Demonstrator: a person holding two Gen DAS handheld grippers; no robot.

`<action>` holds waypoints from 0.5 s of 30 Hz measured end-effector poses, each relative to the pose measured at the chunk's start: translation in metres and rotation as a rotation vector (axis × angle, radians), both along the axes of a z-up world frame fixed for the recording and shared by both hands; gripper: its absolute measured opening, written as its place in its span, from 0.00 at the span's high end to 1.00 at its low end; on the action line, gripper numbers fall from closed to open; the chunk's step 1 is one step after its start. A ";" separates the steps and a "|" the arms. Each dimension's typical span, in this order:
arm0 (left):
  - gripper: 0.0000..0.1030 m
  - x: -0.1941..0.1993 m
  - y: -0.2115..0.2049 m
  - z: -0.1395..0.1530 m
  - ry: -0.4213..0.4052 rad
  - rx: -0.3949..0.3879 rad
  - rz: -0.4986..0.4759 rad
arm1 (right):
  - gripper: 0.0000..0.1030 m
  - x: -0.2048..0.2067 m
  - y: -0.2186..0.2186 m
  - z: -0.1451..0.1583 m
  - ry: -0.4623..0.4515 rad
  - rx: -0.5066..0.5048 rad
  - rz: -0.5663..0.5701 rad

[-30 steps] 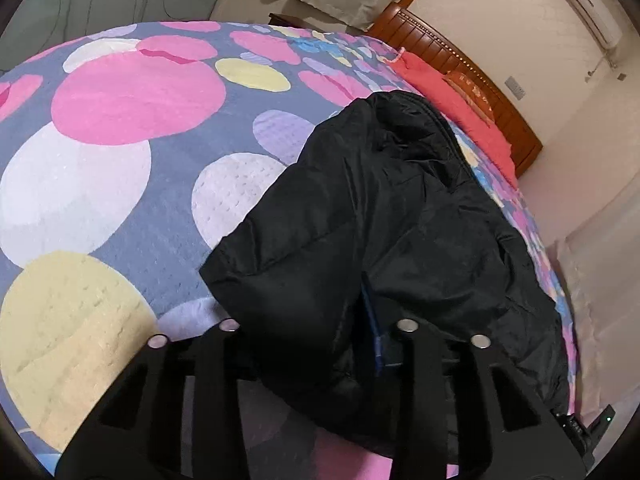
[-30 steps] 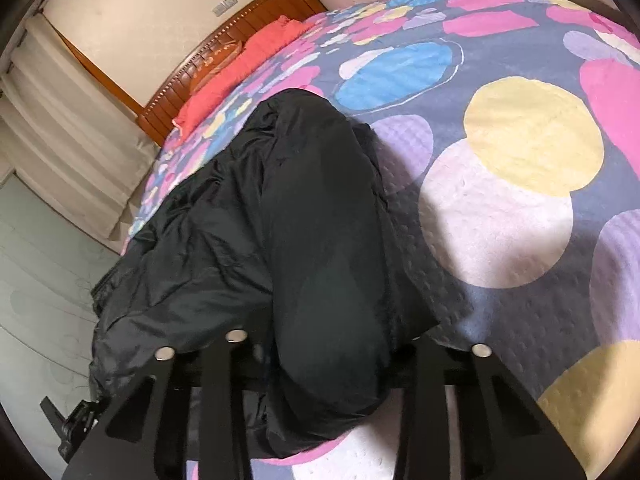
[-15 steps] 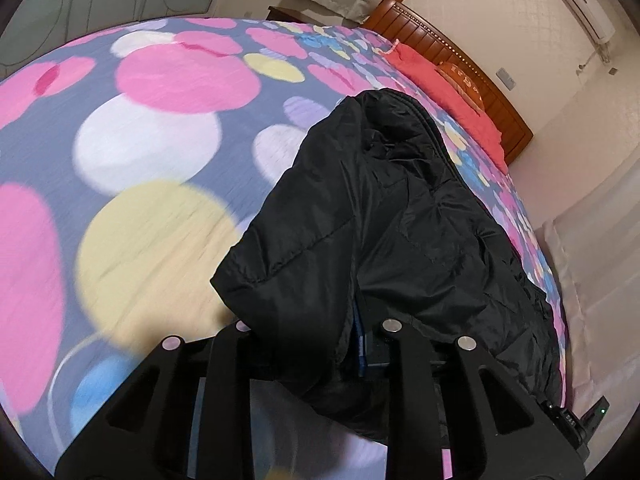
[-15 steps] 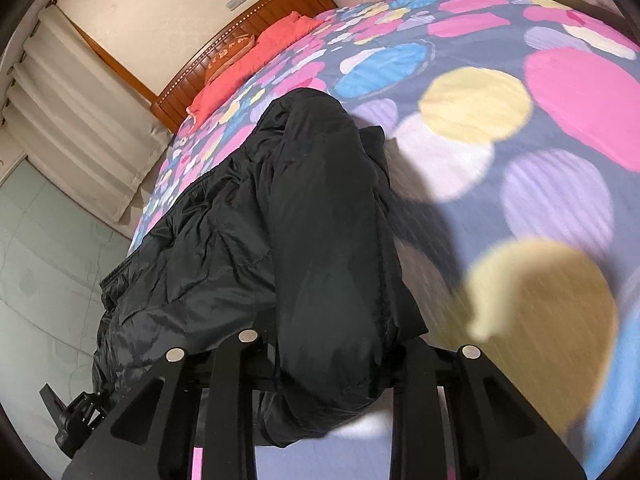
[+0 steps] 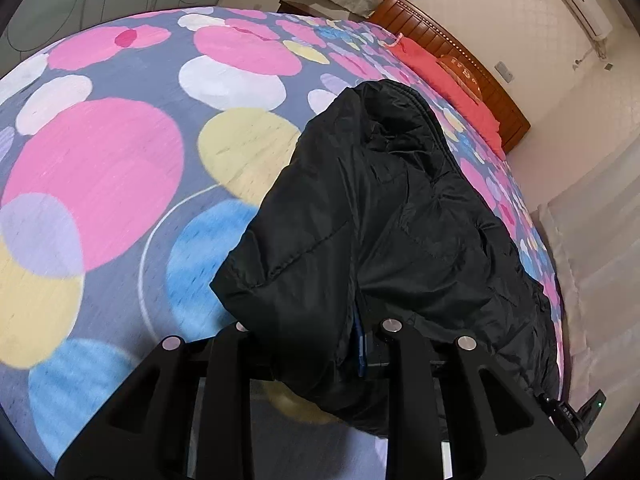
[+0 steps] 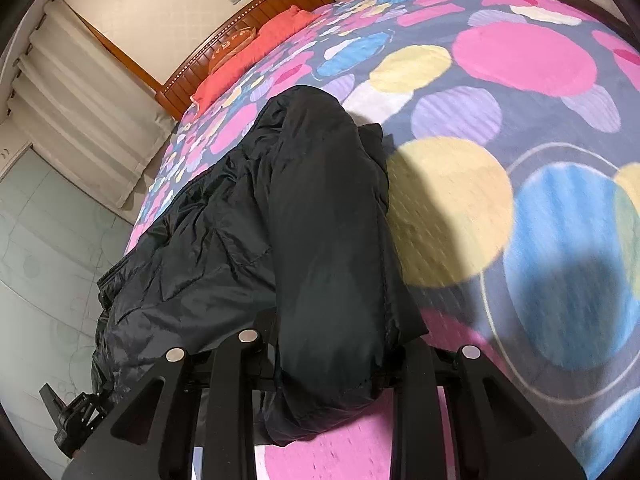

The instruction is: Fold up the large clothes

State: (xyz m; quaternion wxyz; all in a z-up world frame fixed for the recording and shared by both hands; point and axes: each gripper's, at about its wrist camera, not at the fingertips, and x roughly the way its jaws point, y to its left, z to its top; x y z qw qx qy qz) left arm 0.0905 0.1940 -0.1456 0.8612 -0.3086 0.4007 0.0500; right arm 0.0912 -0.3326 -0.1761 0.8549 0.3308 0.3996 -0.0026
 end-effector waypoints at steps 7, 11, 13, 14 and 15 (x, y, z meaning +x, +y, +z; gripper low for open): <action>0.76 -0.008 -0.001 0.000 0.001 0.004 0.001 | 0.74 -0.002 -0.002 0.000 0.001 0.010 0.000; 0.75 -0.011 -0.002 -0.001 0.004 0.016 -0.004 | 0.71 -0.004 -0.003 -0.001 0.011 0.024 0.006; 0.70 -0.012 -0.002 -0.001 0.007 0.030 -0.007 | 0.65 -0.003 -0.003 -0.001 0.020 0.023 0.005; 0.69 -0.014 -0.002 -0.001 0.009 0.034 -0.008 | 0.65 -0.005 -0.003 -0.001 0.025 0.022 0.002; 0.67 -0.015 0.000 0.000 0.013 0.034 -0.010 | 0.63 -0.007 -0.003 0.000 0.031 0.018 0.000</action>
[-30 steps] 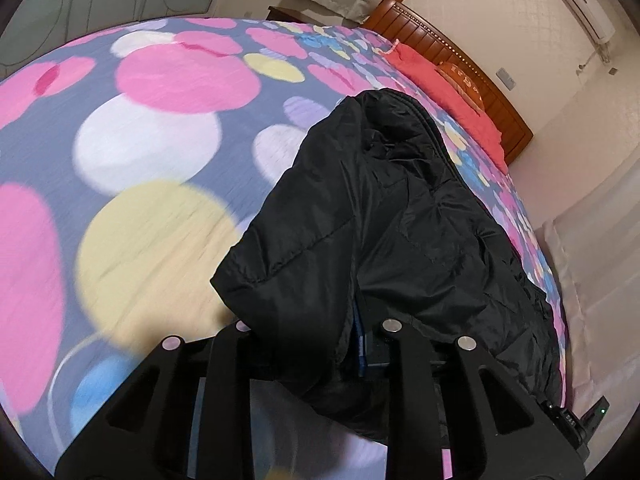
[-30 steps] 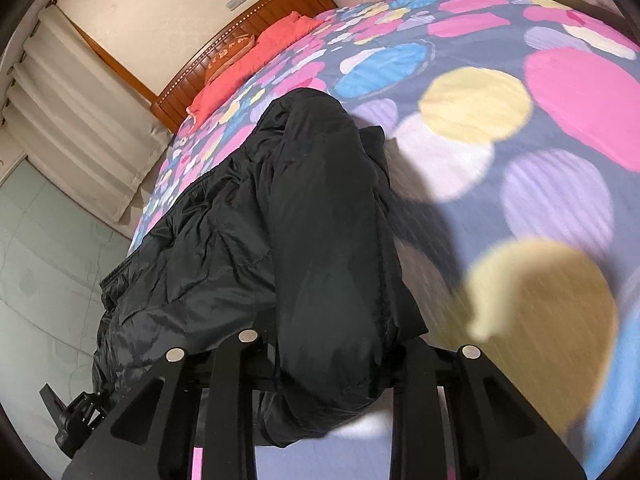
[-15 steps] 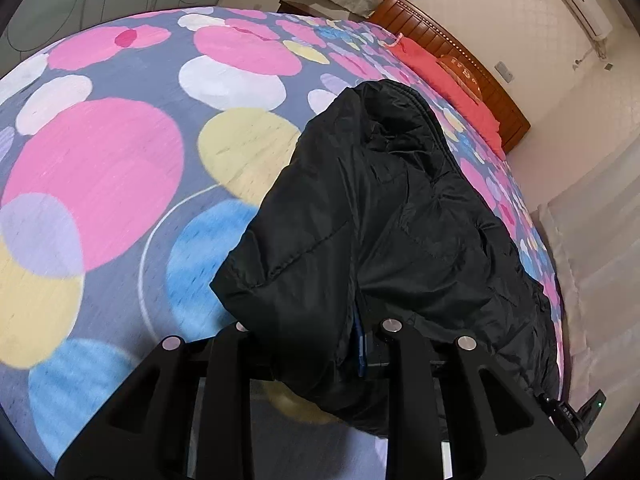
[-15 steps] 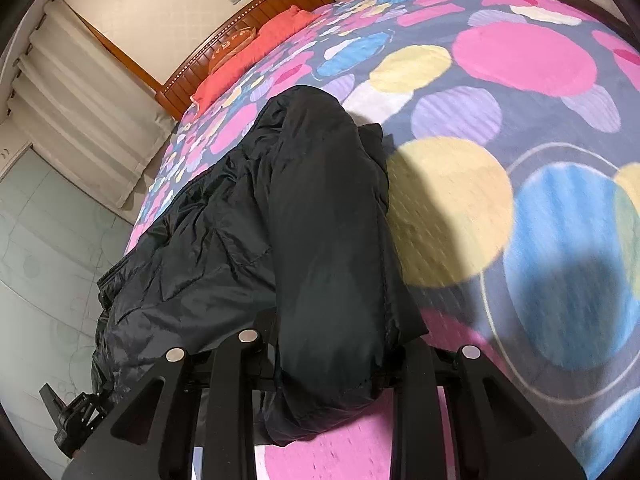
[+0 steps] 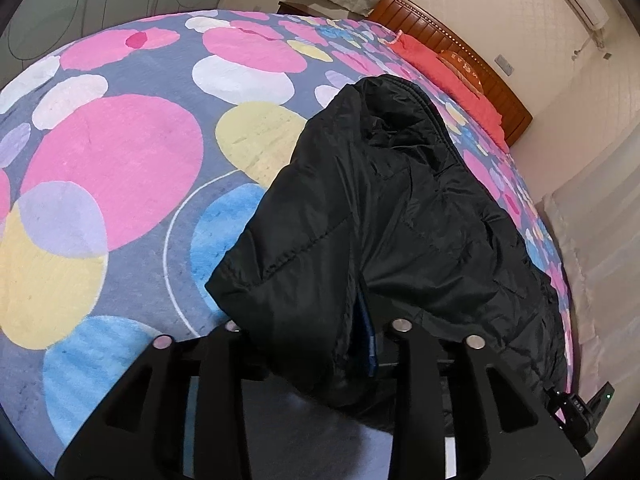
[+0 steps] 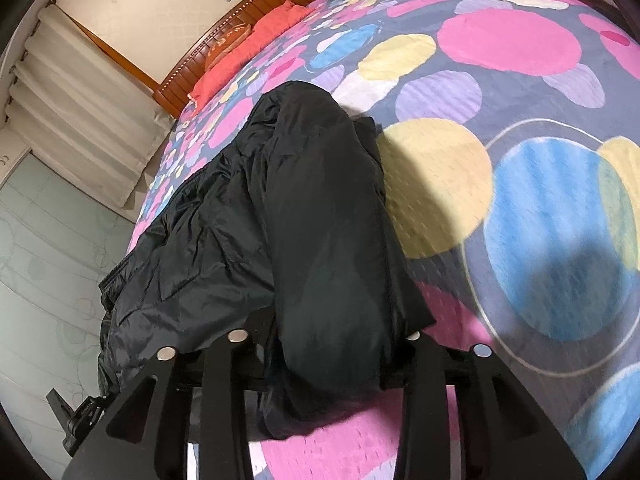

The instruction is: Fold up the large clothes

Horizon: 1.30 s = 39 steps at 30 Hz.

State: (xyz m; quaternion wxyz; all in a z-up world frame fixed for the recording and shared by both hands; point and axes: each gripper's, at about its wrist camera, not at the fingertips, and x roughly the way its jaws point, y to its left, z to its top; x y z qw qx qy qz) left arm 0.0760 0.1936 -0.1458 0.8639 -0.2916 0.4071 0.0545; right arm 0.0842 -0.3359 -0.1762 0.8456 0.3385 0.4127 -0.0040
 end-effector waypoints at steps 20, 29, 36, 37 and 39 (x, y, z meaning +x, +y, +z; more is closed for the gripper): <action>0.25 0.022 0.059 0.022 -0.004 -0.076 -0.204 | 0.53 -0.035 0.095 0.089 -0.054 -0.439 0.150; 0.25 0.084 0.045 0.022 0.019 -0.050 -0.338 | 0.53 0.061 0.190 0.080 -0.091 -0.505 0.295; 0.25 0.116 0.038 0.007 0.062 -0.066 -0.380 | 0.52 0.093 0.220 0.029 -0.001 -0.586 0.337; 0.25 0.120 0.037 0.004 0.069 -0.077 -0.395 | 0.52 0.093 0.218 0.027 -0.004 -0.585 0.335; 0.25 0.127 0.034 -0.004 0.094 -0.100 -0.432 | 0.52 0.091 0.219 0.024 -0.006 -0.589 0.334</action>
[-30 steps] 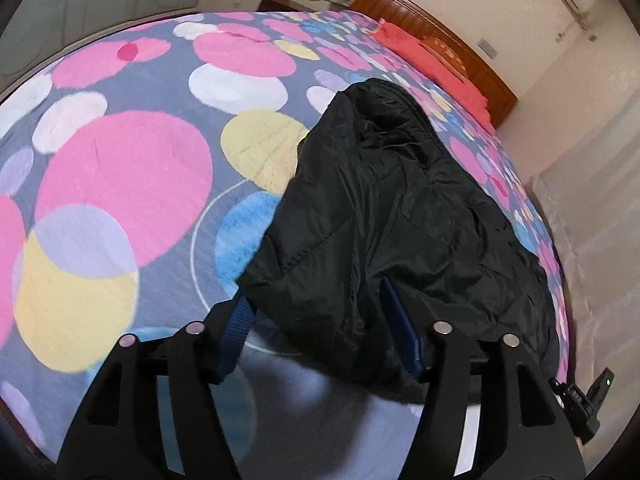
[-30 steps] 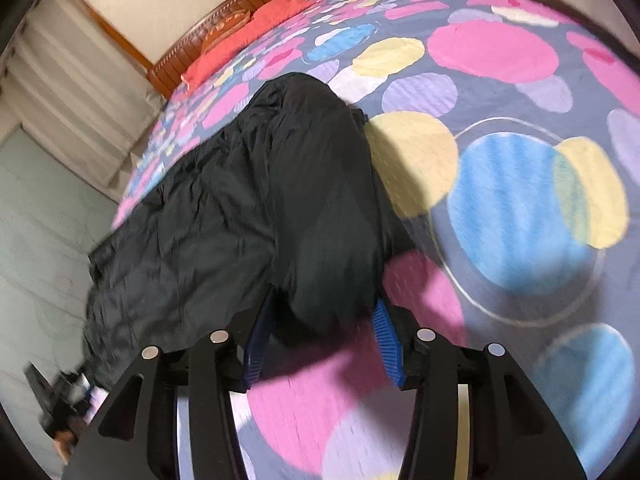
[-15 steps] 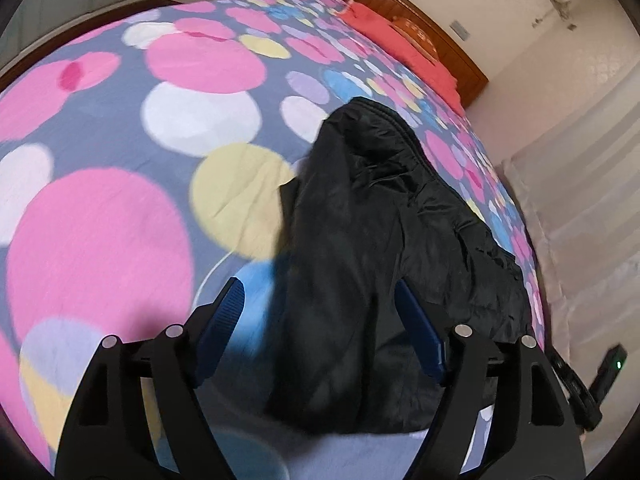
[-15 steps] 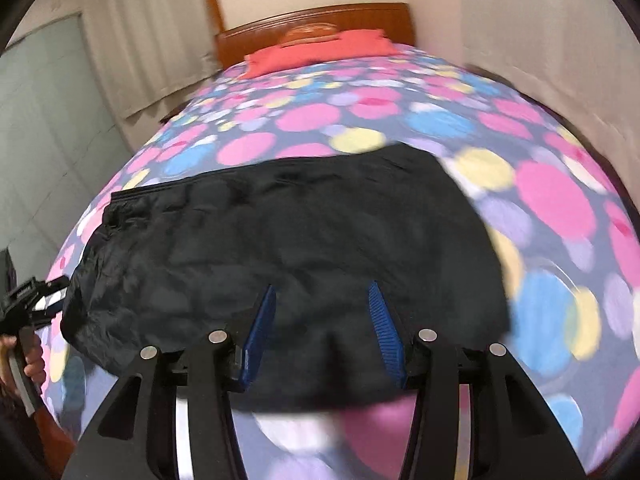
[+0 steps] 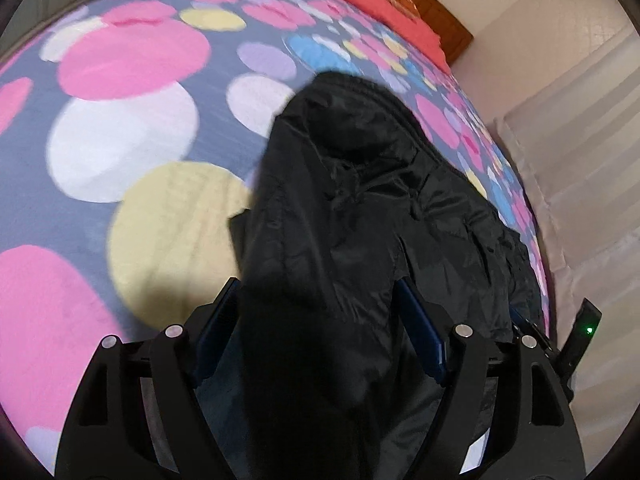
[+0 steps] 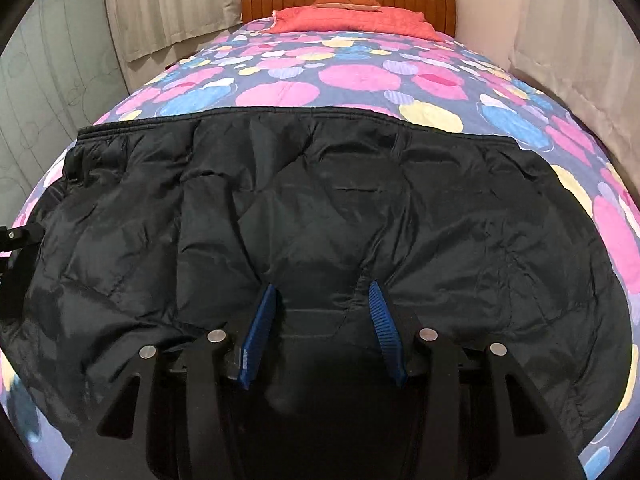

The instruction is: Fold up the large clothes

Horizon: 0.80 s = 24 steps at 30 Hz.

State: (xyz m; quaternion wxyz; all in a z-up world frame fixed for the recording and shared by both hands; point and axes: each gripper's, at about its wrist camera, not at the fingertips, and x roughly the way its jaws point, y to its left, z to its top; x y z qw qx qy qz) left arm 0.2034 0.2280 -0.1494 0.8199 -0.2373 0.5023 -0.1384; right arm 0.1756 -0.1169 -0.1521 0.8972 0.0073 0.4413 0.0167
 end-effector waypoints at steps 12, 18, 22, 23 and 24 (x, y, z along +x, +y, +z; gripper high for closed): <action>0.32 0.018 -0.018 -0.026 0.073 0.017 -0.124 | 0.52 -0.005 0.003 -0.009 -0.029 -0.005 -0.012; 0.54 0.015 -0.020 -0.024 0.058 0.003 -0.132 | 0.52 -0.009 0.004 -0.011 -0.035 -0.008 -0.015; 0.63 0.012 -0.025 -0.021 0.043 0.021 -0.129 | 0.52 -0.009 0.004 -0.011 -0.036 -0.010 -0.015; 0.64 0.012 -0.029 -0.019 0.038 0.029 -0.129 | 0.52 -0.009 0.005 -0.011 -0.036 -0.010 -0.015; 0.66 0.011 -0.030 -0.017 0.033 0.035 -0.129 | 0.52 -0.009 0.005 -0.011 -0.037 -0.011 -0.015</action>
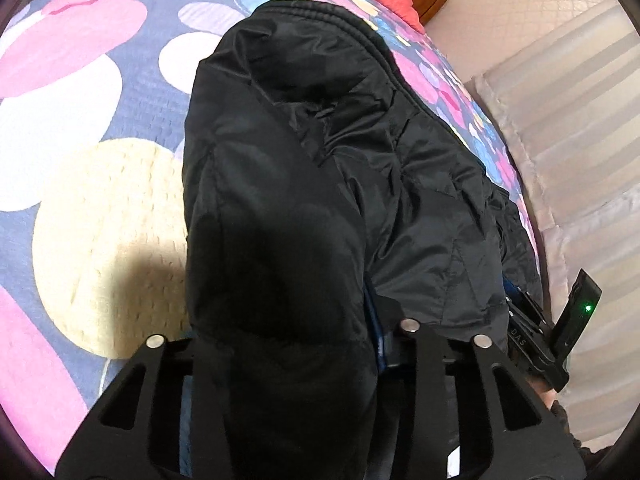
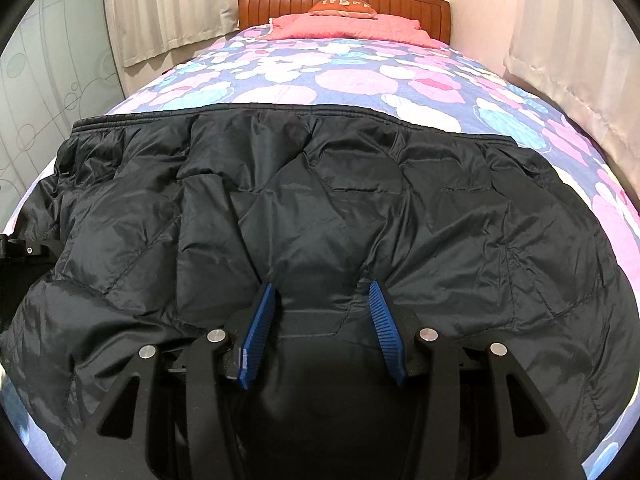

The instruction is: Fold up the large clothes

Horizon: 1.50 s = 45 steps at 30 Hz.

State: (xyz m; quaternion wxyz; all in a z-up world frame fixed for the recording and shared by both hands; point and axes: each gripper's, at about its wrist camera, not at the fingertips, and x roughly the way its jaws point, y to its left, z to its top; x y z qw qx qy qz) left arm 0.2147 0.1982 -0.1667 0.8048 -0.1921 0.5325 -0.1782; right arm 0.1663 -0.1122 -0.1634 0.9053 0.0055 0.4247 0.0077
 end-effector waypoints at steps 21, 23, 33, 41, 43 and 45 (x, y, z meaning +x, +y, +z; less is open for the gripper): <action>0.81 -0.007 -0.017 0.024 -0.074 0.045 0.007 | 0.52 0.002 -0.001 0.005 -0.008 -0.030 -0.003; 0.82 -0.010 -0.019 0.031 -0.088 0.037 0.003 | 0.52 0.003 -0.002 0.005 -0.011 -0.046 -0.004; 0.84 -0.025 -0.051 0.079 -0.152 0.052 -0.036 | 0.52 0.007 -0.016 0.017 -0.022 -0.040 -0.013; 0.84 -0.040 -0.093 0.108 -0.185 0.105 -0.063 | 0.44 -0.021 -0.053 0.041 -0.078 -0.062 -0.039; 0.84 -0.045 -0.110 0.118 -0.192 0.122 -0.072 | 0.44 -0.030 -0.068 0.045 -0.091 -0.071 -0.056; 0.84 -0.047 -0.127 0.127 -0.195 0.138 -0.080 | 0.44 -0.040 -0.091 0.050 -0.108 -0.081 -0.084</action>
